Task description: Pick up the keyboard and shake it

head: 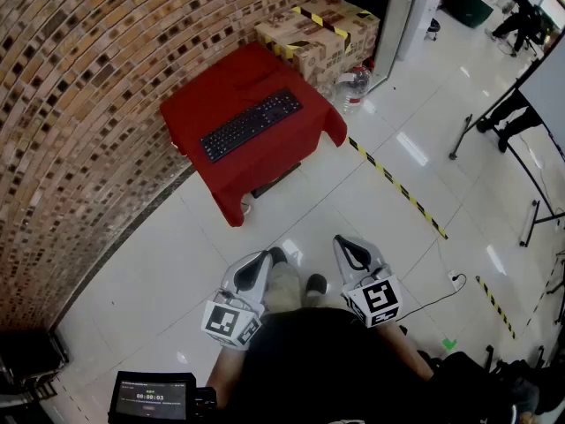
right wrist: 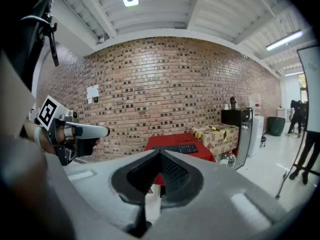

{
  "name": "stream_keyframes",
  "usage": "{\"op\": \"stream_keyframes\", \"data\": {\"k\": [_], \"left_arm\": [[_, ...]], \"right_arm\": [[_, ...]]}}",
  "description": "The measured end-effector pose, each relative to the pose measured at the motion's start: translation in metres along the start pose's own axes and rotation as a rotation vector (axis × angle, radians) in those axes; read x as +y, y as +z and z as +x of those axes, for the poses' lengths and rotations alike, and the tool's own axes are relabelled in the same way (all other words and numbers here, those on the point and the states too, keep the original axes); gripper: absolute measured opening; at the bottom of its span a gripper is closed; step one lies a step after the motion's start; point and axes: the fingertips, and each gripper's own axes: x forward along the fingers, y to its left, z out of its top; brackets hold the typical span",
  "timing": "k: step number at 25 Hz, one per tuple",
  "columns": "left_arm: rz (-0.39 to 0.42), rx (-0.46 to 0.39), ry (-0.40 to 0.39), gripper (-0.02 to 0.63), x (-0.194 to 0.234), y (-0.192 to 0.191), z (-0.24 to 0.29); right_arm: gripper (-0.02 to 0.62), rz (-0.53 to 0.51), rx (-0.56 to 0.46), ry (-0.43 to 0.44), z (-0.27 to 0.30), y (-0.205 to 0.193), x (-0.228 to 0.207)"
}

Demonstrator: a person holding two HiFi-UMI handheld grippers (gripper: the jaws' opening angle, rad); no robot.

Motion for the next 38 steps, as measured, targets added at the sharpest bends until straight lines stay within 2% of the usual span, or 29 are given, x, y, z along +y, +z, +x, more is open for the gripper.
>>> {"op": "stream_keyframes", "data": {"k": [14,19,24,30,33,38], "left_arm": [[0.0,-0.014,-0.072,0.015,0.111,0.042,0.046],[-0.011,0.007,-0.1,0.015,0.135,0.05,0.056],[-0.02,0.025,-0.129,0.015,0.141,0.049,0.07],[-0.009,0.038,-0.147,0.015,0.132,0.047,0.094],[-0.003,0.034,-0.123,0.015,0.134,0.041,0.106],[0.0,0.029,-0.039,0.015,0.131,0.049,0.13]], "right_arm": [[-0.008,-0.024,0.007,-0.053,0.108,0.051,0.003],[-0.008,-0.009,0.031,-0.082,0.126,0.054,0.006],[-0.008,0.004,0.052,-0.108,0.127,0.05,0.001],[-0.008,0.022,0.058,-0.122,0.129,0.051,-0.026],[-0.008,0.034,0.054,-0.088,0.136,0.047,-0.039],[-0.008,0.035,0.035,-0.002,0.15,0.053,-0.074]]}}
